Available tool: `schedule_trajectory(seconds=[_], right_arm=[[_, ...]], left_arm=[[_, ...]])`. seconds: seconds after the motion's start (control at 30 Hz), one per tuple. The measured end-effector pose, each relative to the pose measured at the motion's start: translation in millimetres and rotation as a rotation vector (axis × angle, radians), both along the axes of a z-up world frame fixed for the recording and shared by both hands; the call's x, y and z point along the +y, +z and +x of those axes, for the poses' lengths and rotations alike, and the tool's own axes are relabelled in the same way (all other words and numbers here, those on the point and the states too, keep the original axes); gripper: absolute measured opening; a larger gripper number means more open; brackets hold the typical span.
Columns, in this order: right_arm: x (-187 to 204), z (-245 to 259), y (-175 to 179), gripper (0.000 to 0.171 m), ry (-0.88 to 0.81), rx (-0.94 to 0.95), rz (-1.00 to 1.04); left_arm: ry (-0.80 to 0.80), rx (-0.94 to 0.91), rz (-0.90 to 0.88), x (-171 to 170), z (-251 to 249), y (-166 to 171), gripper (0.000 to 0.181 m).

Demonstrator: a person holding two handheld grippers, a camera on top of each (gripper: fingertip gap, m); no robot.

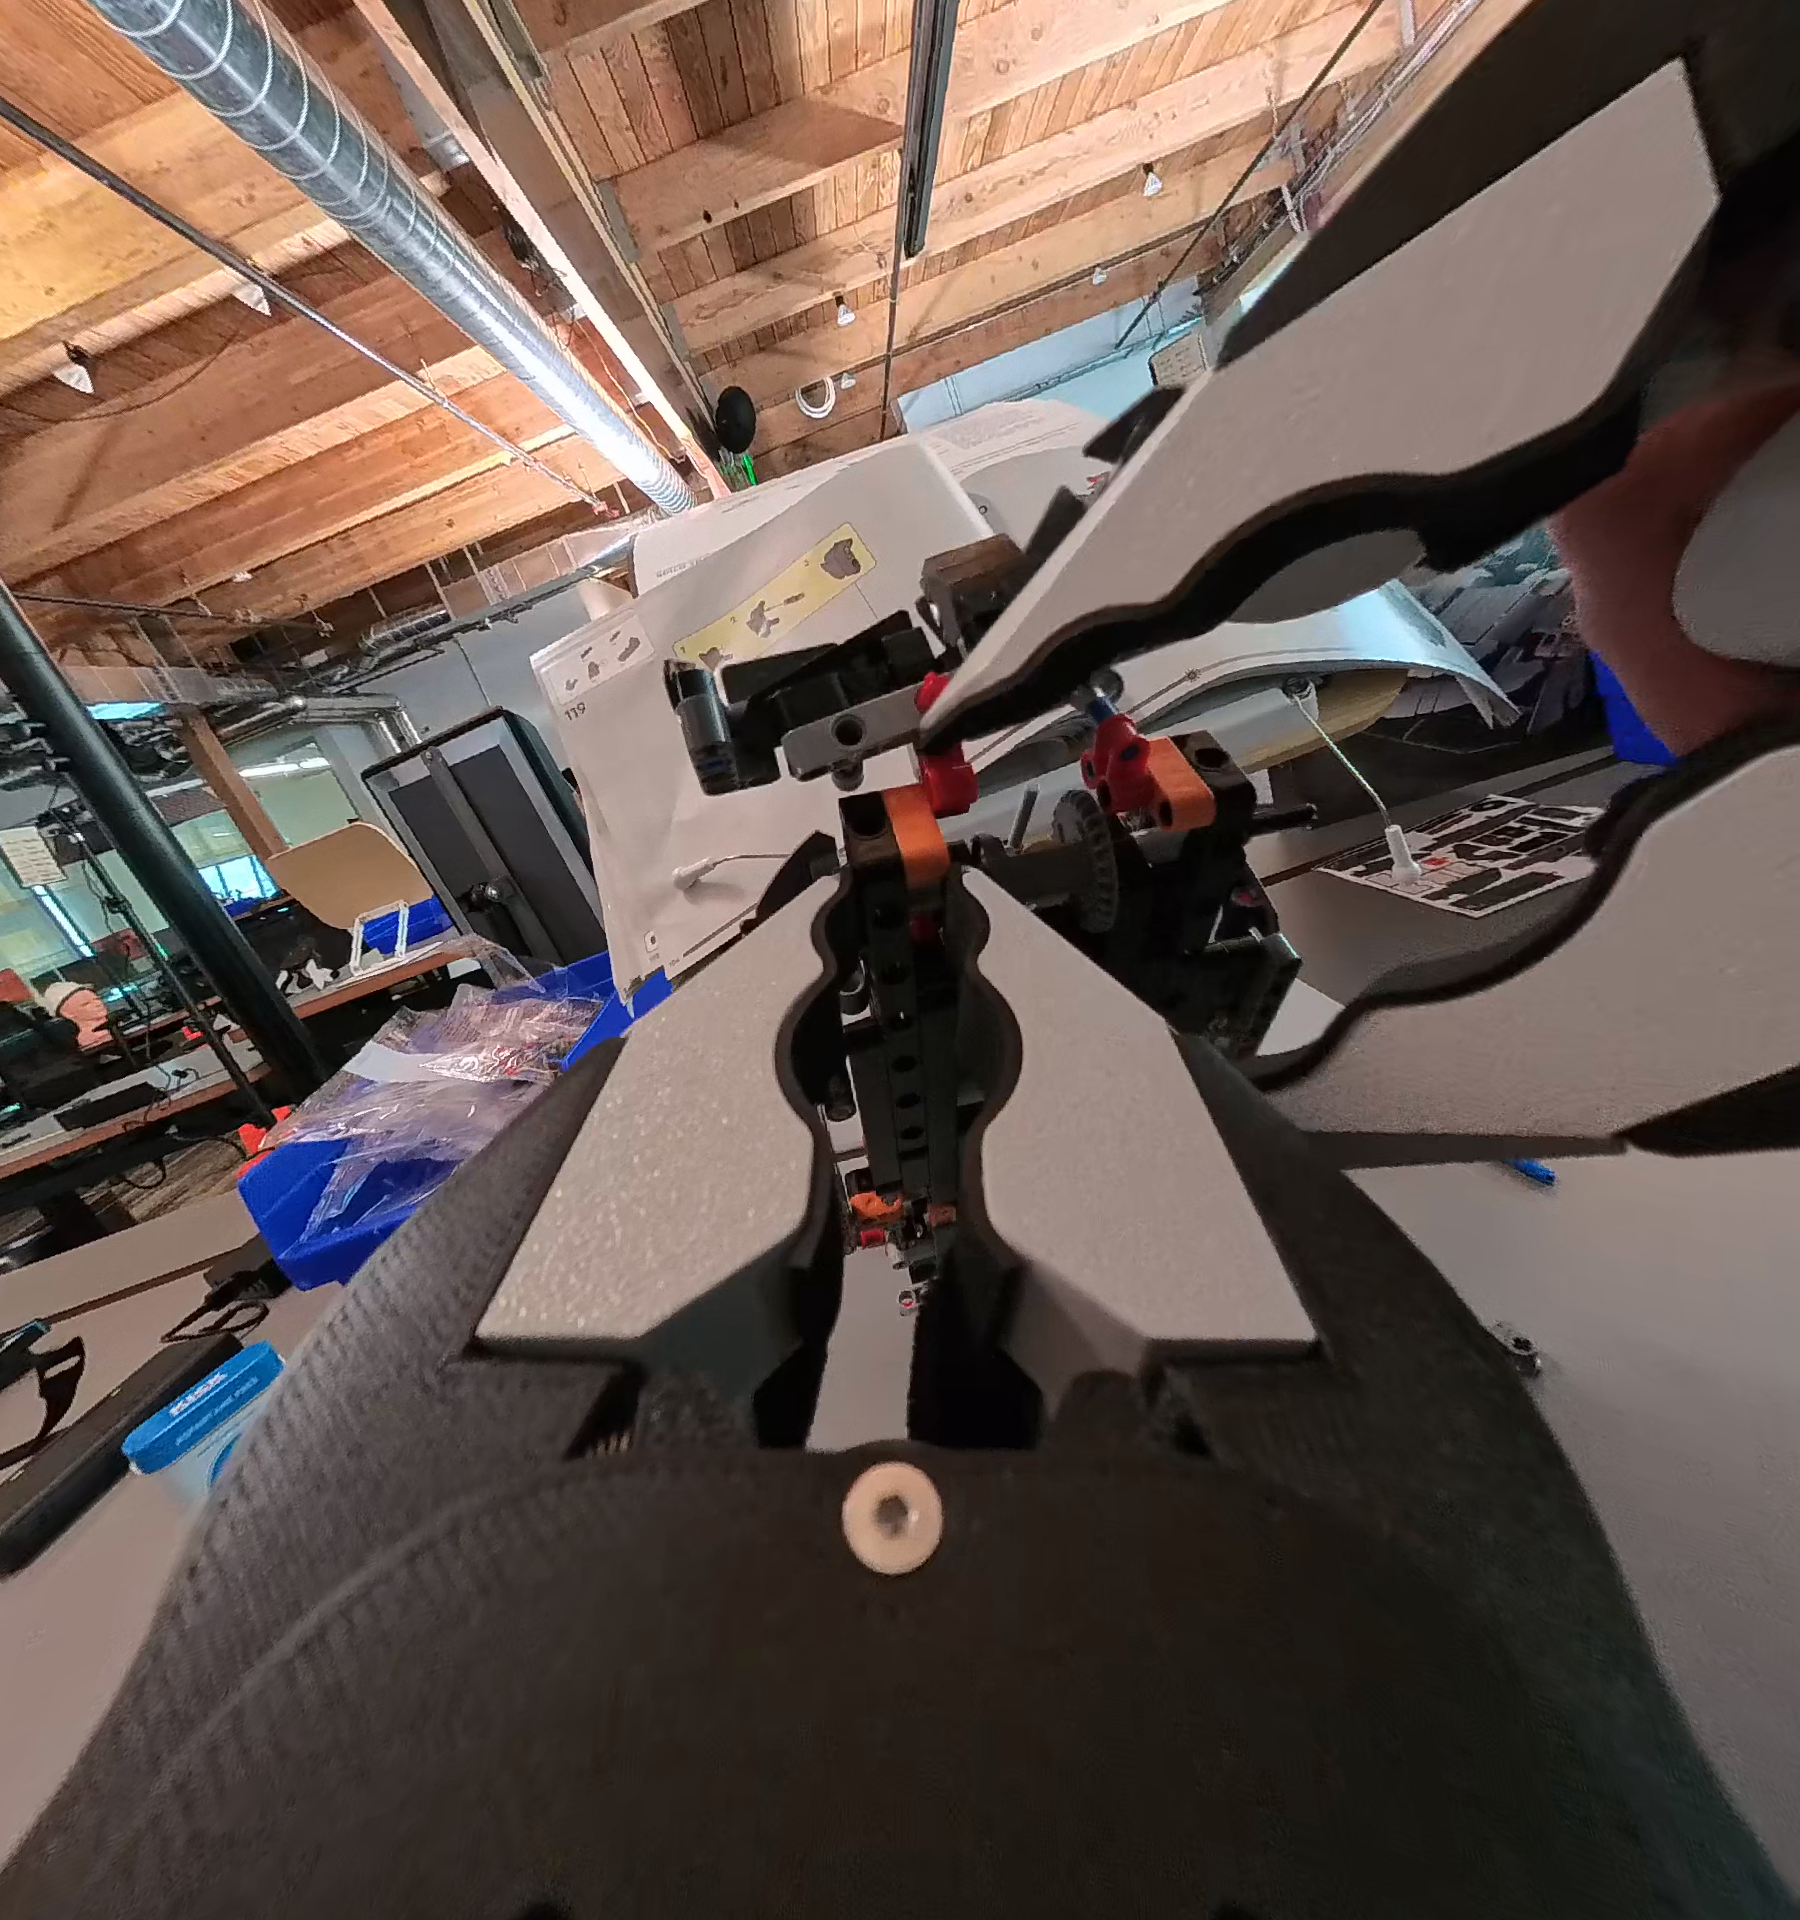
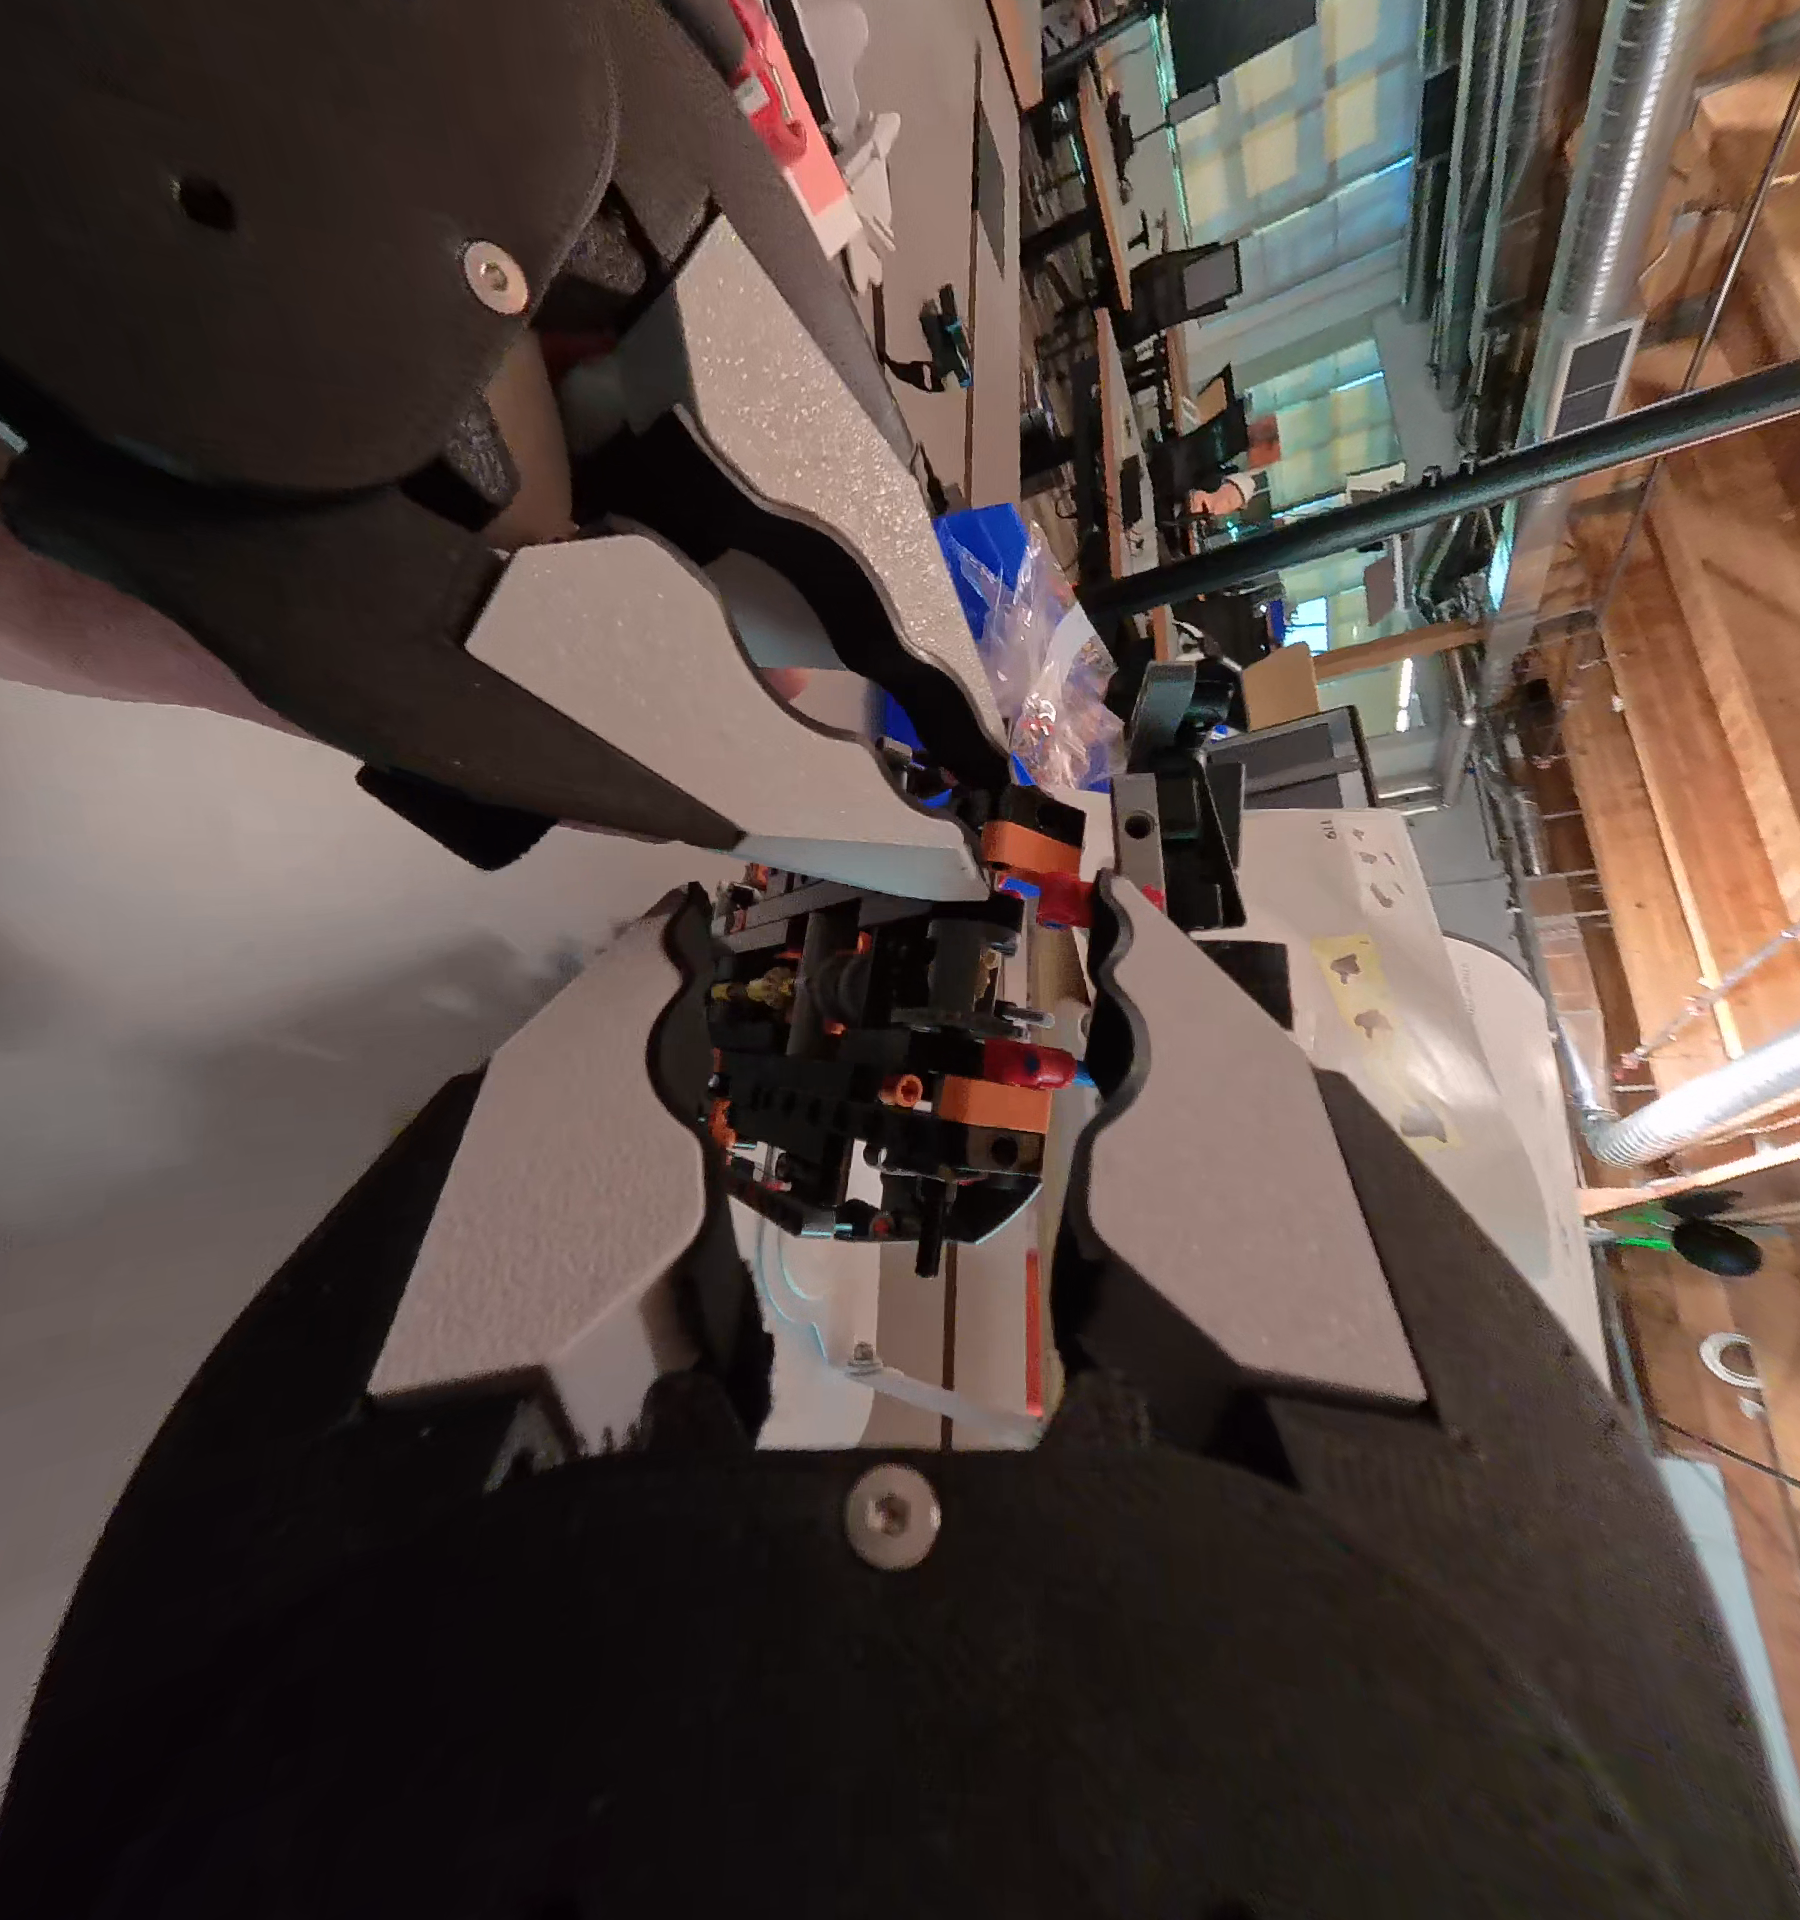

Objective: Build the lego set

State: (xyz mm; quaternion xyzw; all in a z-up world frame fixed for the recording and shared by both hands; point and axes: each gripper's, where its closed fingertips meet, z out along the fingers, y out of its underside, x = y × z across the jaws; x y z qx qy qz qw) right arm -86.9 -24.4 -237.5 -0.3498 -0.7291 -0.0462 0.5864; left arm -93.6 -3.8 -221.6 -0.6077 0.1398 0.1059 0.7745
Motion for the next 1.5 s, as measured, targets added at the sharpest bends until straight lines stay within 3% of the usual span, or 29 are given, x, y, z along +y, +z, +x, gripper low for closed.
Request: schedule_trajectory(seconds=[0.77,0.8,0.83,0.87,1.1,1.27,1.4,1.5], right_arm=[[2,2,-5,0.061,-0.072,0.029,0.014],[2,2,-5,0.058,-0.070,0.026,0.023],[-1,2,-8,0.041,-0.055,0.011,0.012],[-1,1,-12,0.048,-0.056,0.010,-0.017],[-4,5,-12,0.049,-0.024,0.007,-0.040],[-28,23,27,0.031,0.092,0.190,-0.194],[-17,38,64,0.032,0.085,0.271,-0.341],[-4,37,73,0.042,0.027,0.192,-0.374]], left_arm=[[0.011,-0.001,-0.012,2,3,-2,0.014],[0.010,-0.002,-0.012,2,3,-2,0.014],[0.008,-0.004,-0.012,2,4,-2,0.014],[0.013,-0.006,-0.012,3,3,-2,0.013],[0.007,0.013,-0.006,5,4,-2,0.013],[-0.002,-0.018,-0.008,6,-1,-1,0.013],[-0.013,-0.005,-0.003,5,2,-1,0.013],[-0.013,0.011,-0.003,5,6,-1,0.013]])
